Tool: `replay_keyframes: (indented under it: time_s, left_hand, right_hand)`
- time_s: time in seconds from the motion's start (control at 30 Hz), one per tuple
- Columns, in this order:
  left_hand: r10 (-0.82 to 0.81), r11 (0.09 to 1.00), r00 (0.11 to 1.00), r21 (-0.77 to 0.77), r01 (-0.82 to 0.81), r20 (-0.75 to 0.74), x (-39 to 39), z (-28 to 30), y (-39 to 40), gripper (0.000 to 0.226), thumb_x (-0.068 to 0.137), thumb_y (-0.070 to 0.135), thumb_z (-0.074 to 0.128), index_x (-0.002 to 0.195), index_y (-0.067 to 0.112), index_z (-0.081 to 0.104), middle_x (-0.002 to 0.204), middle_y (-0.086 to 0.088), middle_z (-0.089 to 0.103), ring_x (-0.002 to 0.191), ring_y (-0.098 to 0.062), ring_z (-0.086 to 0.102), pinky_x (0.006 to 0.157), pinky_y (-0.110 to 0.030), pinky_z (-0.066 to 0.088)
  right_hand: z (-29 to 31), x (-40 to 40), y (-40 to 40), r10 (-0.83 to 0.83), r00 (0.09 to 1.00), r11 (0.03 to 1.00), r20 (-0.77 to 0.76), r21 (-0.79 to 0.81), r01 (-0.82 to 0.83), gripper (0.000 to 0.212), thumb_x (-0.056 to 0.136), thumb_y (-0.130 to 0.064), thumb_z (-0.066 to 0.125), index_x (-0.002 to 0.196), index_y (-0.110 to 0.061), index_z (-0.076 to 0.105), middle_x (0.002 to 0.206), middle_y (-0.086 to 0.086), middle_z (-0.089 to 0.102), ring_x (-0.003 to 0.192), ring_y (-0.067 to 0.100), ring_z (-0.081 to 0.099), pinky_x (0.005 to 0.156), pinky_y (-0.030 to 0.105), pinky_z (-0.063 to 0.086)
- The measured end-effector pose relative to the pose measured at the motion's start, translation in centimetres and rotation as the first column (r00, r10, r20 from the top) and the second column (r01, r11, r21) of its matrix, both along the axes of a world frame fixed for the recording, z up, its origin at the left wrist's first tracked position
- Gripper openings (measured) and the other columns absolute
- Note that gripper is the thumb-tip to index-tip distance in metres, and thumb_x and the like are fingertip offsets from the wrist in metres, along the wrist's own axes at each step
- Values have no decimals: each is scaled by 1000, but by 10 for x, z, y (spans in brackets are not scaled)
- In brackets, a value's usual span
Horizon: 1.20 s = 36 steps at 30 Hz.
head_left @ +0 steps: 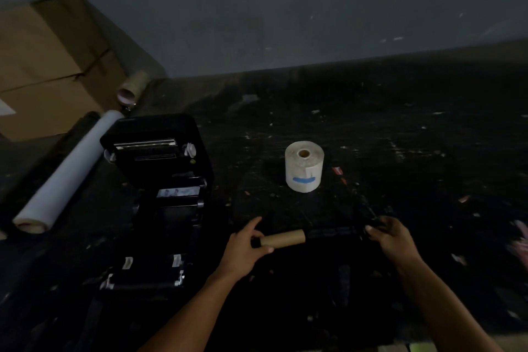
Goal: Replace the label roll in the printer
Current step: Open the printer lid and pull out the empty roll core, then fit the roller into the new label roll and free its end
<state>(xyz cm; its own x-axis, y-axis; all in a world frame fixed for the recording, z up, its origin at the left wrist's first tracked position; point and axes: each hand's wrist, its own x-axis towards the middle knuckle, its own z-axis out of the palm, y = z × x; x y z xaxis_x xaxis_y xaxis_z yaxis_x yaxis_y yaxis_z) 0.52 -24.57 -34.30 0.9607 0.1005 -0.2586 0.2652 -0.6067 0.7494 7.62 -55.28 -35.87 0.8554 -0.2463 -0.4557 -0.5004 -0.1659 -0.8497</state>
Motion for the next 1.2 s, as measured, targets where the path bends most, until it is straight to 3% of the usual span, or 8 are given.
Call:
replay_keyframes:
  time_s: [0.13, 0.3, 0.4, 0.63, 0.73, 0.83, 1.07, 1.2]
  left_hand:
    - [-45, 995, 999, 94, 43, 20, 3, 2, 1, 82, 76, 22, 77, 145, 21, 33, 118, 2, 64, 108, -10, 58, 94, -16, 36]
    - [-99, 986, 995, 137, 99, 0, 7, 2, 1, 85, 74, 24, 78, 146, 22, 31, 121, 2, 63, 111, -11, 57, 100, -20, 37]
    - [-156, 981, 987, 112, 159, -41, 9, 5, -5, 87, 74, 27, 78, 146, 23, 28, 126, 2, 60, 116, -12, 54, 101, -20, 35]
    - [-157, 987, 973, -61, 149, -170, 16, 0, -36, 98, 73, 48, 74, 149, 29, 16, 141, 3, 48, 131, -15, 40, 111, -32, 33]
    - [-154, 984, 961, -129, 127, -229, 13, -13, -53, 107, 70, 48, 77, 150, 27, 8, 148, -1, 40, 135, -17, 37, 114, -36, 31]
    - [-193, 974, 946, -169, 152, -260, 9, -23, -71, 112, 70, 42, 78, 150, 25, 3, 154, -4, 32, 139, -19, 34, 115, -35, 30]
    - [-249, 961, 941, -177, 212, -228, 14, -31, -102, 109, 72, 31, 79, 151, 27, 4, 153, 0, 33, 139, -18, 34, 109, -27, 32]
    - [-242, 953, 950, -230, 195, -199, 18, -32, -118, 102, 72, 27, 79, 149, 32, 13, 147, 4, 42, 134, -15, 41, 100, -20, 34]
  right_hand:
    - [9, 2, 11, 102, 995, 982, -5, -157, -101, 53, 83, -16, 68, 129, -5, 44, 120, 19, 61, 107, 34, 59, 95, 45, 47]
    - [26, -7, 10, 221, 975, 925, -13, -313, -214, 48, 88, -18, 61, 131, -10, 41, 122, 17, 61, 108, 31, 59, 93, 42, 48]
    - [33, -19, 2, 246, 967, 905, -71, -339, -255, 49, 89, -17, 58, 133, -12, 39, 119, 15, 61, 95, 26, 60, 83, 38, 50]
    - [53, -39, -13, 191, 980, 928, 50, -336, -164, 60, 83, -13, 65, 136, -13, 37, 129, 13, 57, 117, 29, 55, 100, 43, 44]
    - [54, -44, -1, 350, 925, 847, 149, -472, -245, 67, 77, -20, 73, 135, -12, 40, 132, 11, 56, 120, 25, 54, 99, 33, 40]
    - [45, -36, 14, 556, 824, 721, 108, -557, -413, 78, 73, -28, 77, 138, -12, 36, 138, 10, 50, 125, 24, 49, 100, 28, 37]
    - [31, -2, 46, 736, 653, 418, -176, -641, -644, 112, 62, -61, 72, 147, -23, 8, 158, 8, 10, 144, 31, 9, 115, 48, 21]
    - [27, 8, 51, 703, 682, 390, -203, -691, -608, 111, 64, -61, 69, 148, -26, 4, 157, 13, 8, 143, 37, 8, 113, 52, 20]
